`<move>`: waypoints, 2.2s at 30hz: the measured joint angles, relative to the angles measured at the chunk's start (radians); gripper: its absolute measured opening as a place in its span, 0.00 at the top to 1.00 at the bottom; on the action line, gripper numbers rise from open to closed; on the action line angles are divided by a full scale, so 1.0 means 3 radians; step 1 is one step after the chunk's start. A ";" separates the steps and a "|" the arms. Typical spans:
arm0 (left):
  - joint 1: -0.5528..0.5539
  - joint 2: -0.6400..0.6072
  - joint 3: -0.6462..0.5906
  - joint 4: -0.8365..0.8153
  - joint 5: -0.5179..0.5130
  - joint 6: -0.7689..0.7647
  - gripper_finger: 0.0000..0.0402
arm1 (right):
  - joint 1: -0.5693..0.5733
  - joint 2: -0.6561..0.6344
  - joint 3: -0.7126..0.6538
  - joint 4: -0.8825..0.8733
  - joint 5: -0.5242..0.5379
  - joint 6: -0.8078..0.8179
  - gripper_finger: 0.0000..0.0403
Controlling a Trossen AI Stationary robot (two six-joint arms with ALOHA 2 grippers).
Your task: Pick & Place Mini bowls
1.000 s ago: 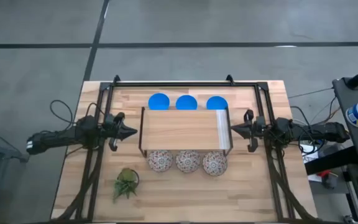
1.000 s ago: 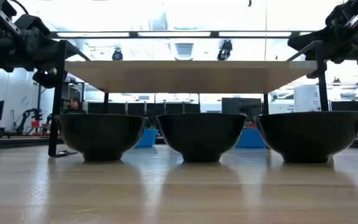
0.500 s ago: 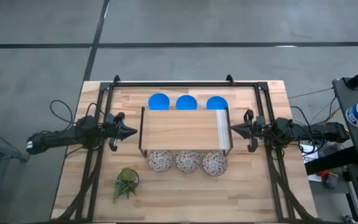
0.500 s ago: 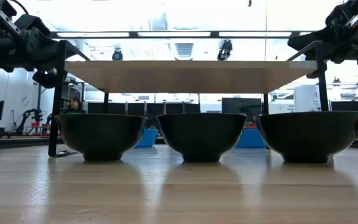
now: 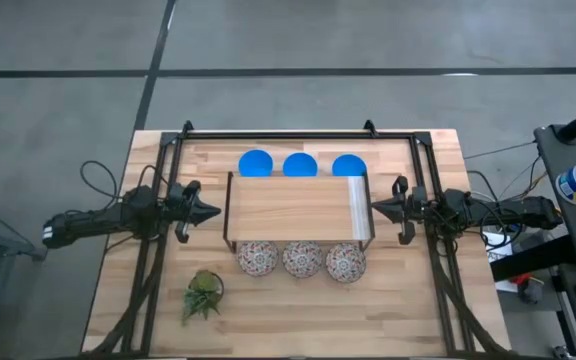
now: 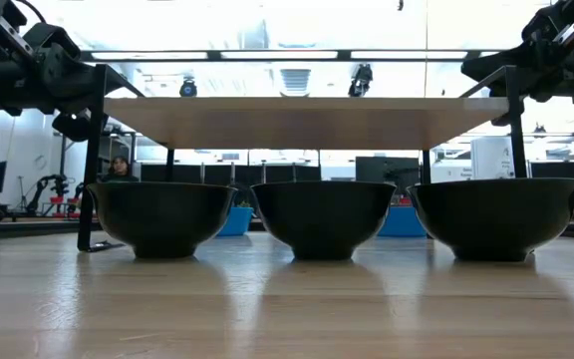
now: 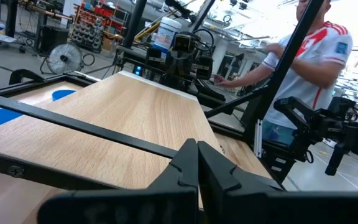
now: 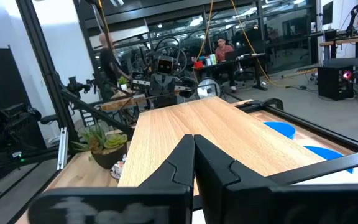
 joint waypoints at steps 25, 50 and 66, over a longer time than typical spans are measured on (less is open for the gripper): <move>0.0000 0.0000 -0.0001 0.0000 0.0001 0.0000 1.00 | 0.0000 0.0001 0.0001 0.0000 0.0000 0.0000 0.98; 0.0000 0.0000 -0.0001 0.0000 0.0001 -0.0001 1.00 | 0.0000 0.0000 0.0000 0.0002 0.0001 -0.0001 0.98; 0.0000 0.0000 0.0000 0.0000 0.0001 0.0000 1.00 | 0.0000 0.0020 0.0001 0.0063 0.0180 0.3378 0.98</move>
